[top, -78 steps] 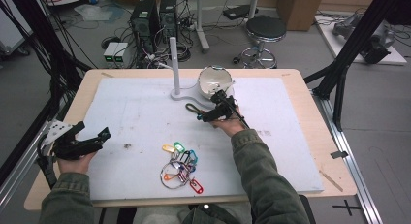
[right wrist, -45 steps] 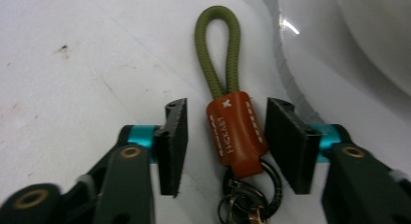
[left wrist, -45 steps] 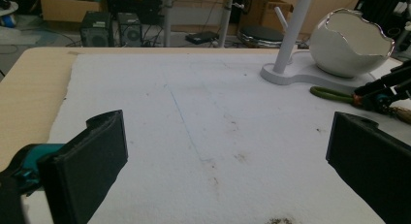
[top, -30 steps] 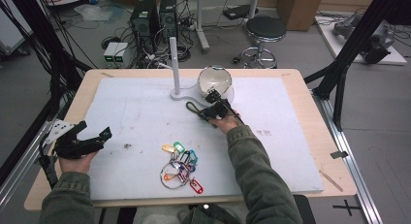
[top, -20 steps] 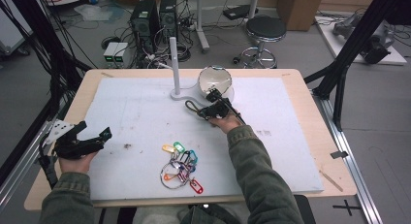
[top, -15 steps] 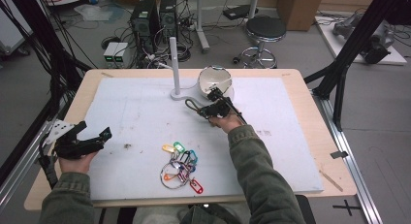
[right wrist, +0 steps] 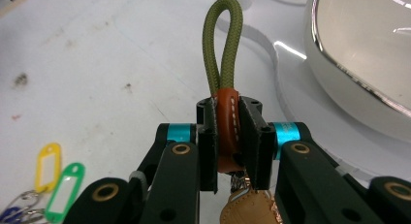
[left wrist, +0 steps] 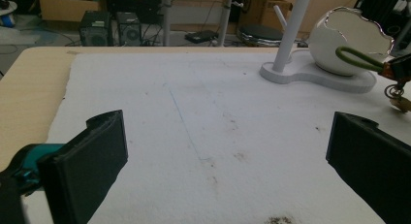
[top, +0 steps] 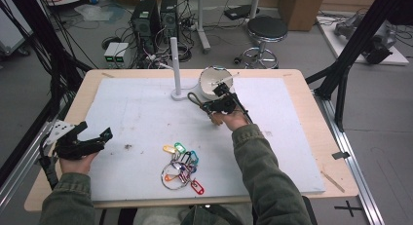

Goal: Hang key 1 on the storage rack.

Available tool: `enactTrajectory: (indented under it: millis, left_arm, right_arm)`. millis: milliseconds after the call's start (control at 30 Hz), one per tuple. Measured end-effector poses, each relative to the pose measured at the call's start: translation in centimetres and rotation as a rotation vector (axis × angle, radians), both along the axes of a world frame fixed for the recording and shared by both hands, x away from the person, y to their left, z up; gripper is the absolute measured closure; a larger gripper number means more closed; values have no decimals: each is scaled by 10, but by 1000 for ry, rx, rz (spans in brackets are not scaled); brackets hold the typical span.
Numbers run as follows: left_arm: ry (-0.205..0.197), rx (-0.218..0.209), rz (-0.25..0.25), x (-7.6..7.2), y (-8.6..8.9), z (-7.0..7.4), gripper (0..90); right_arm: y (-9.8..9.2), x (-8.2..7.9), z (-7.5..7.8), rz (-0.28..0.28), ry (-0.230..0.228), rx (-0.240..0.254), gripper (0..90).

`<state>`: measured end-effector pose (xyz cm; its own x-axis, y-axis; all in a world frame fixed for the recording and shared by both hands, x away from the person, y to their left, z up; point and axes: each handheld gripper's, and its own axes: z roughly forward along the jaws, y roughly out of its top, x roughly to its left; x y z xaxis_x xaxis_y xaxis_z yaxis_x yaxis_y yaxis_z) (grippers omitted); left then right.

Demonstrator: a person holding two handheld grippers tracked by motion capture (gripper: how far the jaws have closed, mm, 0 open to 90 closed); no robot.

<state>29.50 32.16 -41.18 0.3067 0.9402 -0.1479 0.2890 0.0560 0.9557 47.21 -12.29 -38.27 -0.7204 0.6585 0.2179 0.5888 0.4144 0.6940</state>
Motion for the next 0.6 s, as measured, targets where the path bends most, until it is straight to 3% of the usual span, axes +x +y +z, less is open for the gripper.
enactTrajectory:
  millis: [400,600]
  left_arm:
    - [1,-3,-1,0,0,0,17]
    - [0,-5,0,0,1,0,17]
  right_arm:
    - [1,3,33,11,-28,93,784]
    - [4,6,51,16,-56,97,784]
